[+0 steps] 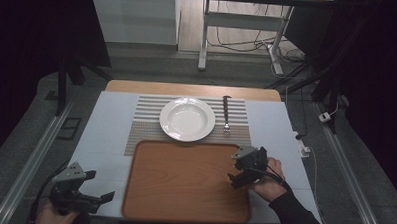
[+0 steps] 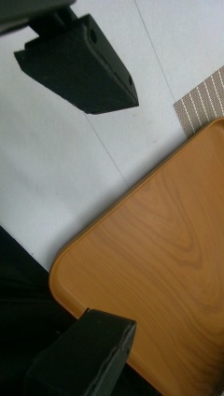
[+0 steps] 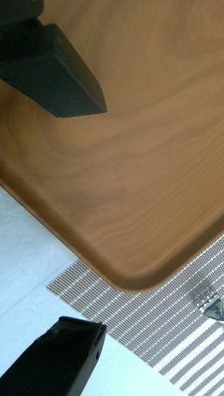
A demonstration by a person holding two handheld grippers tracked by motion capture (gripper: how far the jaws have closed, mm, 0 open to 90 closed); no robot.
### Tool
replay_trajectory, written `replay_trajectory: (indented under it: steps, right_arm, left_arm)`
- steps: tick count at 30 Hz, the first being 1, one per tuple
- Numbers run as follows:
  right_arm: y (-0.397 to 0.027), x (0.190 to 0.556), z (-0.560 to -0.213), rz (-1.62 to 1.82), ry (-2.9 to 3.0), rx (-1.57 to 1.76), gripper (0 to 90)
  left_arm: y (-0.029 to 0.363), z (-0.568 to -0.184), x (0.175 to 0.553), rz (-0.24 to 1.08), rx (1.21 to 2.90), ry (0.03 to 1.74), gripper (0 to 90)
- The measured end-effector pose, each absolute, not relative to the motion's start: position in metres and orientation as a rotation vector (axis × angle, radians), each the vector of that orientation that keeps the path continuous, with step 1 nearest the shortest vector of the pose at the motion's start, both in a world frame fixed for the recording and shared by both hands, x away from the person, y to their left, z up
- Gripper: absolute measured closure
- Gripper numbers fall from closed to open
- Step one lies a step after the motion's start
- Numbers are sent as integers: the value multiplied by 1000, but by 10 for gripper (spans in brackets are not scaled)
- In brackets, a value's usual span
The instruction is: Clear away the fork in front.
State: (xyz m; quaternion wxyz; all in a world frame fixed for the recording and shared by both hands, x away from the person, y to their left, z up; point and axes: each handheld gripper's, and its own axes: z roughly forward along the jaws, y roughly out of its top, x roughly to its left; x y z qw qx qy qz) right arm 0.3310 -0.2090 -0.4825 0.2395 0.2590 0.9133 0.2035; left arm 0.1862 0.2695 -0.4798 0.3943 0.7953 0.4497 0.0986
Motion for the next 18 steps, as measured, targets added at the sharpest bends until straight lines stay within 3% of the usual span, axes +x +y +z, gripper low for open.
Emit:
replay_trajectory:
  steps: [18]
  right_arm:
    - [-189,364,-479,438,2456,545,0]
  left_arm:
    - [270,-480,186,245,2016,1141,3]
